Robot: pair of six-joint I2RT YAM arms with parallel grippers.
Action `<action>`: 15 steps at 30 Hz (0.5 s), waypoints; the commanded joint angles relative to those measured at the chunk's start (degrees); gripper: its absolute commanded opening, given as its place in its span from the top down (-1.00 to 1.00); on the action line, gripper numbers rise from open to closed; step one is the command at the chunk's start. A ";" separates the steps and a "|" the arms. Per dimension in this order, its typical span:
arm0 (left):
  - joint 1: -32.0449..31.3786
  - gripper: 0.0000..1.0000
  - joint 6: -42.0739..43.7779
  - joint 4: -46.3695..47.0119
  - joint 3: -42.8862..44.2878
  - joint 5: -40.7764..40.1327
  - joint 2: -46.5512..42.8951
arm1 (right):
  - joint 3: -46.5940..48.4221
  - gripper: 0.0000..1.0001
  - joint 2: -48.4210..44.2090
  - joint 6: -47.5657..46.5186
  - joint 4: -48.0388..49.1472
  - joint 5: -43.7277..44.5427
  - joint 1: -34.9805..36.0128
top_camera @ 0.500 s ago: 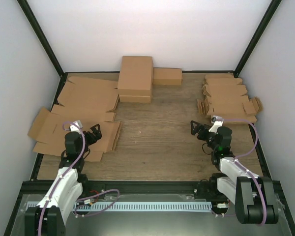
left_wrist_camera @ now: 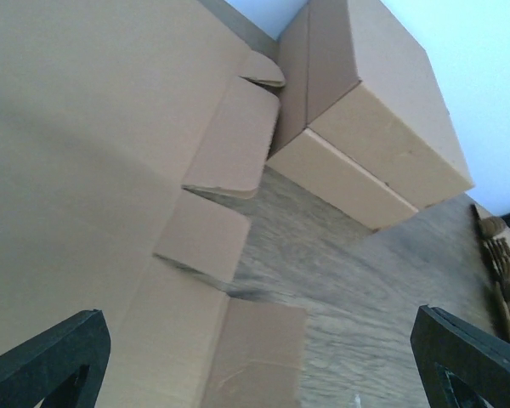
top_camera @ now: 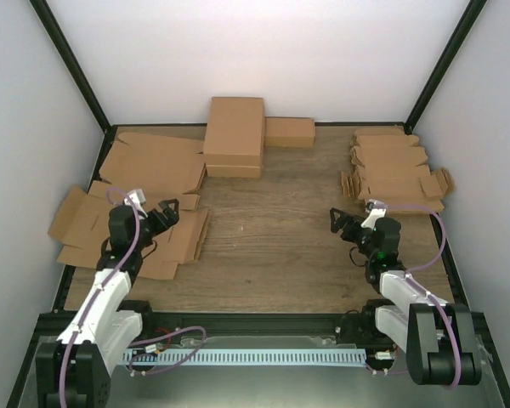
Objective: Fold the paper box
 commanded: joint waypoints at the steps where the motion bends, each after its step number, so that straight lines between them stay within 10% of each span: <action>1: -1.96 -0.98 1.27 -12.72 8.09 1.96 2.01 | 2.42 -1.00 0.28 0.68 -0.04 0.83 0.56; 15: -27.28 -0.60 6.64 -30.07 19.85 -24.23 11.01 | 2.78 -0.99 0.95 0.76 -0.42 0.87 0.56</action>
